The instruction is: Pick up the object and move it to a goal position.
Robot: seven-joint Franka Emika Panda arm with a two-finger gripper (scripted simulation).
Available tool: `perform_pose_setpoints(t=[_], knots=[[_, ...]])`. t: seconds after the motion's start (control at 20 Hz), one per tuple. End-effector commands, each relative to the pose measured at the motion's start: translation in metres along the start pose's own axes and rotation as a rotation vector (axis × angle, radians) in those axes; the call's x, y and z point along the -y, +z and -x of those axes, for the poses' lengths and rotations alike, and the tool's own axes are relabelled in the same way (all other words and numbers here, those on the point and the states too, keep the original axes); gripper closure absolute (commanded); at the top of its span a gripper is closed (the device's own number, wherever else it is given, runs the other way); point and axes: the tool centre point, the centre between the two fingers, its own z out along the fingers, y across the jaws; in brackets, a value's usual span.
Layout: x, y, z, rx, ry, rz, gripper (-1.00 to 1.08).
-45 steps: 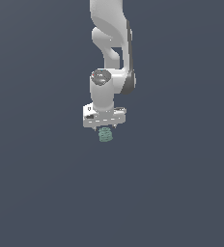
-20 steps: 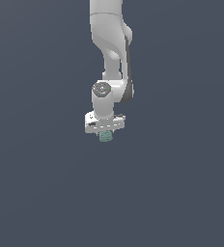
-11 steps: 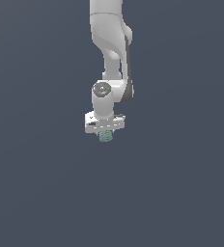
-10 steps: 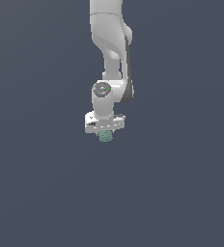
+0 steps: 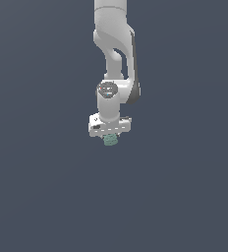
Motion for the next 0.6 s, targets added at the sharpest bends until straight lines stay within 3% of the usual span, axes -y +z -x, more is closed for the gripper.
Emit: perform_pose_setpoints(t=[0.0, 0.55], knots=[[0.008, -0.011, -0.011, -0.001, -0.001, 0.000, 1.08], [0.057, -0.075, -0.078, -0.001, 0.000, 0.001, 1.08]])
